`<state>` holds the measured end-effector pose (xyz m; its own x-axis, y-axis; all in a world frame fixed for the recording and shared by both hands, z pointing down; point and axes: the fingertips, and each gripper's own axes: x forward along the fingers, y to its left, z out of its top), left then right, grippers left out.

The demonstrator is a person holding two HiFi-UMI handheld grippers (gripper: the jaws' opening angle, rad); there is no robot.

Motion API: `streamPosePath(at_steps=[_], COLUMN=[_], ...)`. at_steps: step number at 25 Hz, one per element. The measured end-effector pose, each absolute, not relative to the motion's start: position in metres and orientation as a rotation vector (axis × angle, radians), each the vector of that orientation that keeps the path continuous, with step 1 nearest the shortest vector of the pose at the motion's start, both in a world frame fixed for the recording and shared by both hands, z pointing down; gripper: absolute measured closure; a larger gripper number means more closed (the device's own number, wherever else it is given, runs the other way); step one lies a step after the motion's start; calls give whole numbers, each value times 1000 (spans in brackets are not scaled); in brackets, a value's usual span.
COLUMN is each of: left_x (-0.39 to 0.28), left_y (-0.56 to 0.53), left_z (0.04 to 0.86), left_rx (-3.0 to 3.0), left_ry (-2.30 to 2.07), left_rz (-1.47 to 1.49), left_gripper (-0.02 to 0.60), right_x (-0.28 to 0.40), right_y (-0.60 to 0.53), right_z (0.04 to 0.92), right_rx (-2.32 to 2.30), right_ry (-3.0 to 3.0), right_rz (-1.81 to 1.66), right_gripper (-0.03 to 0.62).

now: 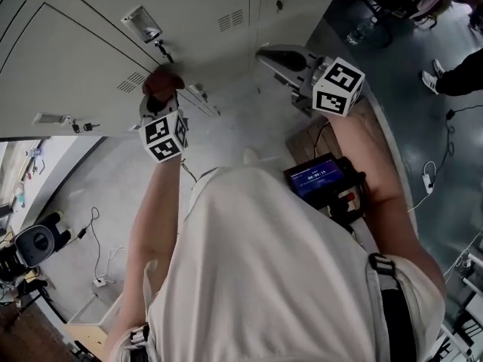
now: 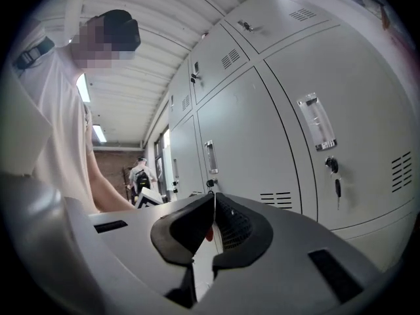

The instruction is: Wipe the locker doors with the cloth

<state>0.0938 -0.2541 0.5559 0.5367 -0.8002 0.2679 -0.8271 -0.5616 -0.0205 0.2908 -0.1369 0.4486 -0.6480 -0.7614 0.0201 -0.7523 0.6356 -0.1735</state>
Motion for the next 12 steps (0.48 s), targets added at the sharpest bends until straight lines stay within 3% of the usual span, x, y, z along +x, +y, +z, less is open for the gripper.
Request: streamPosePath(at_steps=[12], left_x=[29], left_y=[-127], left_z=[573], left_rx=[2562], left_ry=[-1326], left_rz=[286], left_gripper=[515], right_x=[261], right_y=[-123], right_z=[508], right_rx=[-1070], right_ry=[2850], right_rz=[-381], right_gripper=[576])
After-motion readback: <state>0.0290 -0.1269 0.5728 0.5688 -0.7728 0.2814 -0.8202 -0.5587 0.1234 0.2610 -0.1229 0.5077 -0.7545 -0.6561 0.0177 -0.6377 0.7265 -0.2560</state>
